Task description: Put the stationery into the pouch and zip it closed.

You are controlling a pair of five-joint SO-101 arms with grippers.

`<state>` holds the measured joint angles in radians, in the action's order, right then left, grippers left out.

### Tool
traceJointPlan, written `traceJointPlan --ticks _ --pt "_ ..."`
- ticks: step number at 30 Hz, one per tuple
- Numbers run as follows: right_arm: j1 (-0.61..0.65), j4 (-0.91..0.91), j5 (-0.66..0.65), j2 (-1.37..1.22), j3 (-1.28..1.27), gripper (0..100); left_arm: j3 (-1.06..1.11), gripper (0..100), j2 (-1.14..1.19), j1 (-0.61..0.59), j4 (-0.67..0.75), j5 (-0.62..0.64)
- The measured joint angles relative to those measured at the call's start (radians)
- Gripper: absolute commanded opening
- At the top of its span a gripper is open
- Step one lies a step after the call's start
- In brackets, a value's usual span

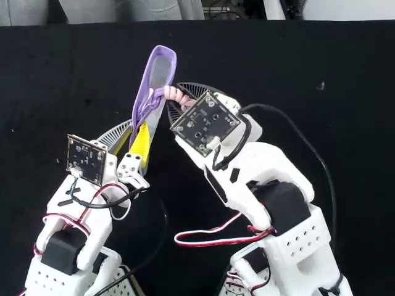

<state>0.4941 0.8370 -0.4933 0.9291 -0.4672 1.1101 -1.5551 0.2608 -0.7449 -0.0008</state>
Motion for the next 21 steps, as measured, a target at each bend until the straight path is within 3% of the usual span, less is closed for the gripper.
traceJointPlan --ticks 10,21 --pt "-0.003 0.0 -0.083 -0.094 0.083 1.1 0.0 3 0.0 0.0 0.002 -0.008" --pt "-0.103 0.018 -0.083 -0.319 0.331 1.1 -0.014 3 0.0 0.0 0.003 -0.012"
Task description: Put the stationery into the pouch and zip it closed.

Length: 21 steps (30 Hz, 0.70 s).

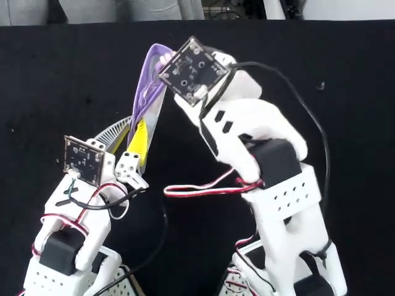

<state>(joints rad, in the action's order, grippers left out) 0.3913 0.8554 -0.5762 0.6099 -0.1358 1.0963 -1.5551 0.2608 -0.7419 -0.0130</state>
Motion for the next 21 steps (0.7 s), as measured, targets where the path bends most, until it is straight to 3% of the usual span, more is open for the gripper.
traceJointPlan --ticks 12,21 --pt "0.0 0.025 -0.002 -0.126 0.149 1.1 -0.005 3 0.0 0.0 0.002 -0.002" --pt "-0.086 0.025 -0.002 -0.338 0.301 1.1 -0.003 3 0.0 0.0 0.002 -0.002"
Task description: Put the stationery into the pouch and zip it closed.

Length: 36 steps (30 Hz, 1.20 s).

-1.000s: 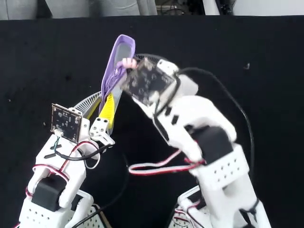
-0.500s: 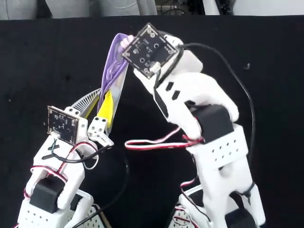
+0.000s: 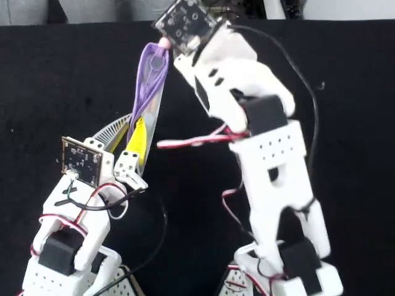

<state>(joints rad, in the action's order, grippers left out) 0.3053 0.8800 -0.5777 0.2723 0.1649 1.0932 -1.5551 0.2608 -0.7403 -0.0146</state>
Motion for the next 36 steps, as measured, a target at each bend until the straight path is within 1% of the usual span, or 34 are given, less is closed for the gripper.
traceJointPlan --ticks 14,24,29,36 --pt "-0.077 0.0 0.0 -0.199 0.164 1.1 0.002 3 0.0 0.0 0.0 0.0" --pt "-0.138 -0.002 0.0 -0.41 0.365 1.1 0.026 3 0.012 0.0 -0.002 0.0" --pt "-0.138 -0.002 0.0 -0.516 0.46 1.1 0.026 3 0.014 0.0 -0.002 0.0" --pt "-0.138 0.029 0.0 -0.552 0.529 1.1 0.026 3 0.014 0.0 -0.002 0.0"
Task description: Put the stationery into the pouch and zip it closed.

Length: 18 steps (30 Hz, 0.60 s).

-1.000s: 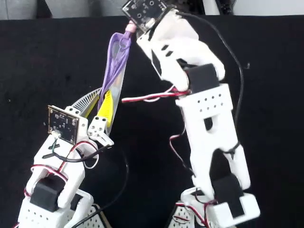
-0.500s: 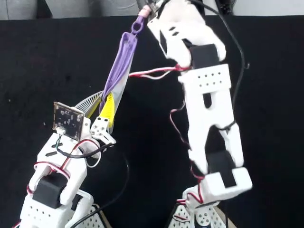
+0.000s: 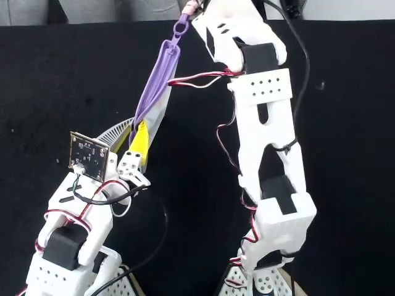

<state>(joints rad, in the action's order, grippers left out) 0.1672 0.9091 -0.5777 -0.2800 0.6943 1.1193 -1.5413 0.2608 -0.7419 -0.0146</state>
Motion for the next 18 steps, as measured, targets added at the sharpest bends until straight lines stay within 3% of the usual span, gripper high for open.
traceJointPlan --ticks 5,10,18 --pt "-0.017 -0.003 0.0 -0.002 0.006 1.1 0.0 3 -0.006 -0.002 -0.012 0.003" --pt "-0.129 -0.003 0.002 -0.003 0.034 1.1 0.032 3 -0.034 -0.005 -0.014 0.003" --pt "-0.12 0.015 0.002 -0.003 0.049 1.1 0.106 3 -0.238 -0.008 -0.014 0.003"
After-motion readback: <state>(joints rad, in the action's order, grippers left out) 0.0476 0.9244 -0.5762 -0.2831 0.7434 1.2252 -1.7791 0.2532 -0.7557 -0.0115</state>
